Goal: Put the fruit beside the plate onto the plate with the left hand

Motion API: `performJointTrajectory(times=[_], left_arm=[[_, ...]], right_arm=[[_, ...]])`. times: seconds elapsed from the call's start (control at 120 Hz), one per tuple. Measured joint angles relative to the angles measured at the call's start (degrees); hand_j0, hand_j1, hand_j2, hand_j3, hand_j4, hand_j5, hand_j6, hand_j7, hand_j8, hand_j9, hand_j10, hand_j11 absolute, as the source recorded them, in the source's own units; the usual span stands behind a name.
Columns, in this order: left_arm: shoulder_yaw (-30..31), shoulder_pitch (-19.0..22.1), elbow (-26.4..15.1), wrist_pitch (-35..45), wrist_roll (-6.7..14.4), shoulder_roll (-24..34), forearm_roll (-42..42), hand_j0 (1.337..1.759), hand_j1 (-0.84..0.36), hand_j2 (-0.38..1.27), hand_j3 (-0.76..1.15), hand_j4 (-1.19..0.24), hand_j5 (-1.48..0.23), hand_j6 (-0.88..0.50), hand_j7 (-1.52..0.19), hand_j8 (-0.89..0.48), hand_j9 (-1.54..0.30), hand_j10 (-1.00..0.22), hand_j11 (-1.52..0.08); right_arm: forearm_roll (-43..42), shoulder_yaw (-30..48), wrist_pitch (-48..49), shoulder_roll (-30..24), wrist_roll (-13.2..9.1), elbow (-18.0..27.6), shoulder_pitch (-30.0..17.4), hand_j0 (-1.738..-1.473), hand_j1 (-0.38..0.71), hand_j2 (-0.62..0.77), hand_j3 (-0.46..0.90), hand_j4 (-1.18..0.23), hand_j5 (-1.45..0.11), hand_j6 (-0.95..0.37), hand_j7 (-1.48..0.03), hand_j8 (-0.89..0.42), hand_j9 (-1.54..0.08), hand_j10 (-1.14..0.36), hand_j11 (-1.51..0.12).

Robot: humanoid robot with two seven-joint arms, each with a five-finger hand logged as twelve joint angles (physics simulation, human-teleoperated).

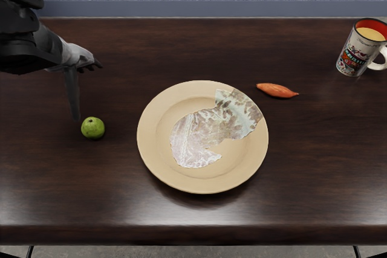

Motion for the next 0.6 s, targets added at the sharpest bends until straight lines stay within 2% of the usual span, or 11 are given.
performJointTrajectory(times=[0.067,0.15,0.317,0.433,0.6], left_arm=[[-1.87,1.45,-0.19,6.83,1.25,-1.09,-1.06,1.658,0.34,0.00,0.00,-0.01,-0.01,-0.01,-0.01,-0.01,-0.01,-0.01,-0.01],[-3.48,2.03,-0.94,11.63,2.08,-1.75,-1.67,1.658,0.34,0.00,0.00,-0.01,-0.01,-0.01,-0.01,-0.01,-0.01,-0.01,-0.01],[-5.60,3.95,-5.42,24.50,2.05,-1.91,-2.02,1.658,0.34,0.00,0.00,-0.01,-0.01,-0.01,-0.01,-0.01,-0.01,-0.01,-0.01],[-6.10,6.96,-6.68,27.89,0.47,-1.82,-1.96,1.658,0.34,0.00,0.00,-0.01,-0.01,-0.01,-0.01,-0.01,-0.01,-0.01,-0.01],[-7.28,7.92,-7.00,28.72,-0.23,-2.89,-2.18,1.658,0.34,0.00,0.00,-0.01,-0.01,-0.01,-0.01,-0.01,-0.01,-0.01,-0.01]], right_arm=[[0.00,0.00,0.00,0.00,0.00,0.00,0.00,-1.658,-0.34,0.00,0.00,-0.01,-0.01,-0.01,-0.01,-0.01,-0.01,-0.01,-0.01],[0.00,0.00,0.00,0.00,0.00,0.00,0.00,-1.658,-0.34,0.00,0.00,-0.01,-0.01,-0.01,-0.01,-0.01,-0.01,-0.01,-0.01],[0.00,0.00,0.00,0.00,0.00,0.00,0.00,-1.658,-0.34,0.00,0.00,-0.01,-0.01,-0.01,-0.01,-0.01,-0.01,-0.01,-0.01],[0.00,0.00,0.00,0.00,0.00,0.00,0.00,-1.658,-0.34,0.00,0.00,-0.01,-0.01,-0.01,-0.01,-0.01,-0.01,-0.01,-0.01],[0.00,0.00,0.00,0.00,0.00,0.00,0.00,-1.658,-0.34,0.00,0.00,-0.01,-0.01,-0.01,-0.01,-0.01,-0.01,-0.01,-0.01]])
